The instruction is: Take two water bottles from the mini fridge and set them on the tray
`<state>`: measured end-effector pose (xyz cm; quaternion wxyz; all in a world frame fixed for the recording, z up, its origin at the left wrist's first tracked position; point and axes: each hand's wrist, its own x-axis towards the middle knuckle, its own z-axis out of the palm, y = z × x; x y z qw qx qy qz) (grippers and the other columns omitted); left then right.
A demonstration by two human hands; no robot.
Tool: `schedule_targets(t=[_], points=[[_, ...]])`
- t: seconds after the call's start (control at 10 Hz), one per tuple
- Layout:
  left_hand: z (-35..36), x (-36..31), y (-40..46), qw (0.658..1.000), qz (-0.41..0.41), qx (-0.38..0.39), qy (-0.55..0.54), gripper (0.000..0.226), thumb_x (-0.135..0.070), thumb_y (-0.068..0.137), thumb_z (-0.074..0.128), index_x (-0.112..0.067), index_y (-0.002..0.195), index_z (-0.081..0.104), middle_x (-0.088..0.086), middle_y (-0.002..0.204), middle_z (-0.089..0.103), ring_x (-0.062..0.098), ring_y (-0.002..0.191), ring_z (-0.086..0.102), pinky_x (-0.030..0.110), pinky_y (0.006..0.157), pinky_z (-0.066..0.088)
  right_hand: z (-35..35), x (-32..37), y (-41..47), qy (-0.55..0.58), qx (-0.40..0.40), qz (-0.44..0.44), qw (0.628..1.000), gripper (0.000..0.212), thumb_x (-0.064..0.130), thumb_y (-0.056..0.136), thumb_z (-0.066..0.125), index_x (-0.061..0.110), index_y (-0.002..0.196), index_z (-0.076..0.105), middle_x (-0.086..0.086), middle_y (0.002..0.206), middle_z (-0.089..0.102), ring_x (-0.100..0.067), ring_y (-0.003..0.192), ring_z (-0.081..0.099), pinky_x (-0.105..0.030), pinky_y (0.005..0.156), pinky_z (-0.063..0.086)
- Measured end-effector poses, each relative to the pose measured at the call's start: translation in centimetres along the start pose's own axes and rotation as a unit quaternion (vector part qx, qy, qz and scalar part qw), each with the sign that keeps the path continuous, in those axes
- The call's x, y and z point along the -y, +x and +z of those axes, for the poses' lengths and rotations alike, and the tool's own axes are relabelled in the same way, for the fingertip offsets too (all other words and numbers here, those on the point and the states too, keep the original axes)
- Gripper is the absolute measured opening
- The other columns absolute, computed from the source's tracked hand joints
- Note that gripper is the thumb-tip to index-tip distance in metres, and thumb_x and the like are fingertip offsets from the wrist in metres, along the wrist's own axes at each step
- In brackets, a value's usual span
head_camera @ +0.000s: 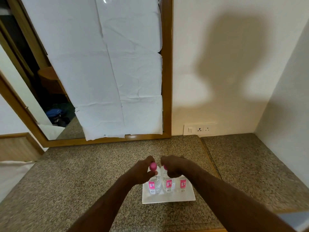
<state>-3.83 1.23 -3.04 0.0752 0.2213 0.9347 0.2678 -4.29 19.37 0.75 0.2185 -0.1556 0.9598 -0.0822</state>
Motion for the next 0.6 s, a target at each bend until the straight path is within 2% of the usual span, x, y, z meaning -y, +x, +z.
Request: schedule_targets(t=[0.1,0.2,0.3,0.4,0.5,0.6], points=[[0.1,-0.1,-0.2,1.0,-0.006,-0.004,0.001,0.032,-0.029,0.085,0.067,-0.02,0.108,0.046,-0.001,0.095,0.062,0.013,0.08,0.058,0.022,0.065,0.045,0.1,0.0,-0.1,-0.006,-0.008,0.001,1.0,0.054,0.001,0.078,0.063,0.013,0.128,0.044,-0.01,0.121,0.058,-0.026,0.109,0.054,-0.043,0.091,0.041],[0.1,-0.4,-0.2,1.0,-0.012,-0.004,-0.002,0.034,-0.03,0.085,0.067,-0.02,0.11,0.046,0.002,0.099,0.064,0.016,0.084,0.06,0.024,0.068,0.047,0.5,-0.2,-0.5,-0.008,-0.03,0.008,1.0,0.058,0.002,0.076,0.066,0.016,0.128,0.042,-0.008,0.124,0.058,-0.028,0.117,0.051,-0.057,0.105,0.027],[0.0,-0.8,-0.2,1.0,-0.014,0.0,0.0,0.032,-0.03,0.086,0.067,-0.02,0.11,0.048,0.0,0.099,0.063,0.015,0.084,0.059,0.022,0.067,0.046,0.7,-0.4,-0.7,-0.017,-0.042,0.011,0.999,0.062,0.003,0.076,0.066,0.017,0.129,0.04,-0.007,0.126,0.059,-0.029,0.122,0.049,-0.063,0.109,0.016],[-0.2,-1.3,0.1,1.0,-0.019,0.008,0.007,0.041,-0.033,0.086,0.066,-0.015,0.119,0.05,0.004,0.104,0.066,0.015,0.089,0.06,0.031,0.077,0.053,0.9,-0.5,-1.1,-0.013,-0.044,0.006,0.999,0.063,0.006,0.075,0.069,0.018,0.129,0.041,-0.005,0.128,0.059,-0.028,0.123,0.048,-0.063,0.111,0.016],[-1.0,-1.7,0.6,0.999,-0.04,0.006,0.013,0.054,-0.04,0.085,0.066,-0.014,0.129,0.046,0.01,0.119,0.064,0.018,0.1,0.061,0.033,0.084,0.053,0.0,-0.7,-1.5,0.01,-0.036,0.005,0.999,0.063,0.014,0.075,0.073,0.019,0.129,0.042,-0.005,0.129,0.058,-0.027,0.123,0.049,-0.057,0.109,0.025],[-3.6,-2.3,1.2,0.998,-0.058,-0.029,0.023,0.066,-0.053,0.086,0.059,-0.016,0.137,0.039,0.013,0.139,0.053,0.025,0.123,0.052,0.035,0.095,0.046,-2.4,-1.1,-2.2,0.048,-0.064,0.008,0.997,0.066,0.035,0.078,0.072,0.019,0.133,0.04,-0.008,0.13,0.057,-0.025,0.111,0.055,-0.043,0.094,0.045]])
